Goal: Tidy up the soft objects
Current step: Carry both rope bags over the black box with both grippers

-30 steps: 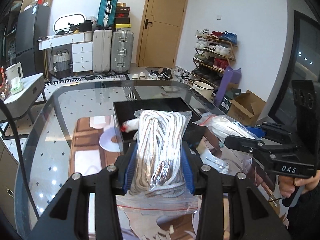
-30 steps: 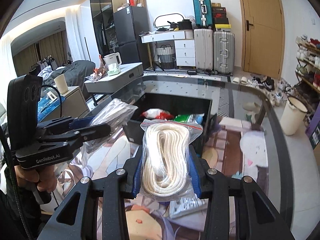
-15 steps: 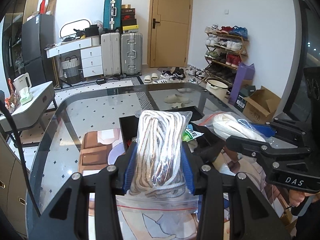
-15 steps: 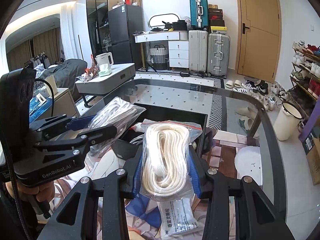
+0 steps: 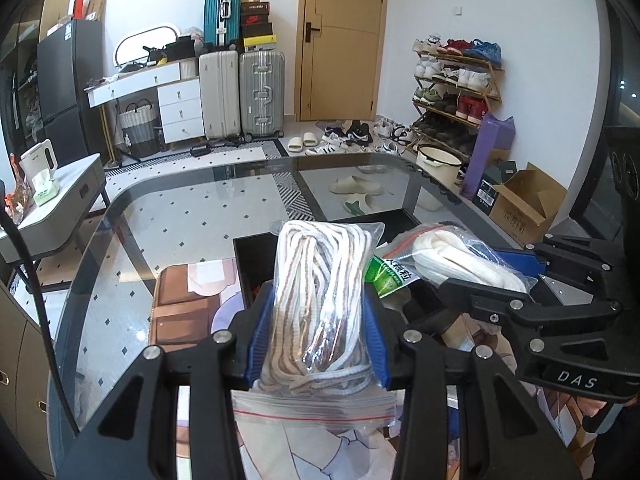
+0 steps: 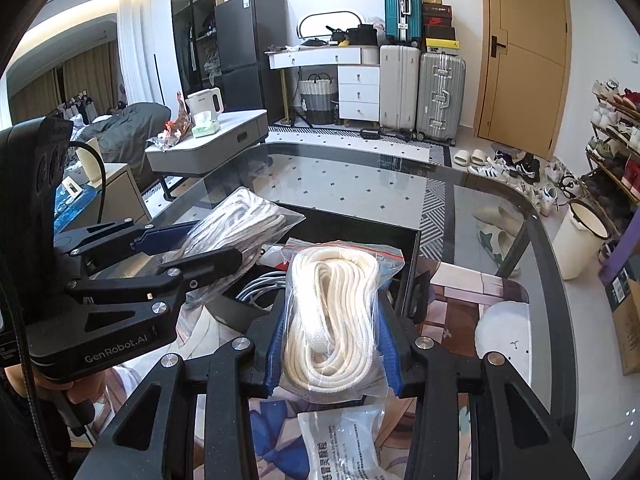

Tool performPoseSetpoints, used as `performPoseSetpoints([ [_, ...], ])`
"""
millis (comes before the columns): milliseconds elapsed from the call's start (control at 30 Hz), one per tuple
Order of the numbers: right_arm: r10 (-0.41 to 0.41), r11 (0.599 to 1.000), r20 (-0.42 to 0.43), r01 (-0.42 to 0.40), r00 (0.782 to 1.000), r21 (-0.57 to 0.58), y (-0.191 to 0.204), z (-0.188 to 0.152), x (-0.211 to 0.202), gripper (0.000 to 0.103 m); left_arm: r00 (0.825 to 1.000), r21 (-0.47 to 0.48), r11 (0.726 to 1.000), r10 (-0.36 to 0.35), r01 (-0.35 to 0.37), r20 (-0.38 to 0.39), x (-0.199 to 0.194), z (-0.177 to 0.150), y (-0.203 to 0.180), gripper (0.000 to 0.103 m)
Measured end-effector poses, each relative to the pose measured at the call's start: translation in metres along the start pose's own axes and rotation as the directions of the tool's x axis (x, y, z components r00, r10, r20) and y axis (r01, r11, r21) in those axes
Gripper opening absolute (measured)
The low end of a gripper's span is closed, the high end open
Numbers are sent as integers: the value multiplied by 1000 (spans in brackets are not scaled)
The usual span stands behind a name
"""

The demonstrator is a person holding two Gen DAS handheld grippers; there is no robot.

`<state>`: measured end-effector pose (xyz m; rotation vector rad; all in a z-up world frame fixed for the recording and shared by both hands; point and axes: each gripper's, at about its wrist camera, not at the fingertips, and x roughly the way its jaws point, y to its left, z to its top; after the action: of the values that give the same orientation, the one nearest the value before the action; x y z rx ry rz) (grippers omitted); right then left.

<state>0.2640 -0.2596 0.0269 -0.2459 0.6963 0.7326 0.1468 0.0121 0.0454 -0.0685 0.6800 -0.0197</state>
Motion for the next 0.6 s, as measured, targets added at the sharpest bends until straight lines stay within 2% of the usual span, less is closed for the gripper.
performPoseSetpoints([
  [600,-32,998,-86,27,996,-64,-8,21,65,40,998,-5,1000,10,-10,-55,42,15,4,41],
])
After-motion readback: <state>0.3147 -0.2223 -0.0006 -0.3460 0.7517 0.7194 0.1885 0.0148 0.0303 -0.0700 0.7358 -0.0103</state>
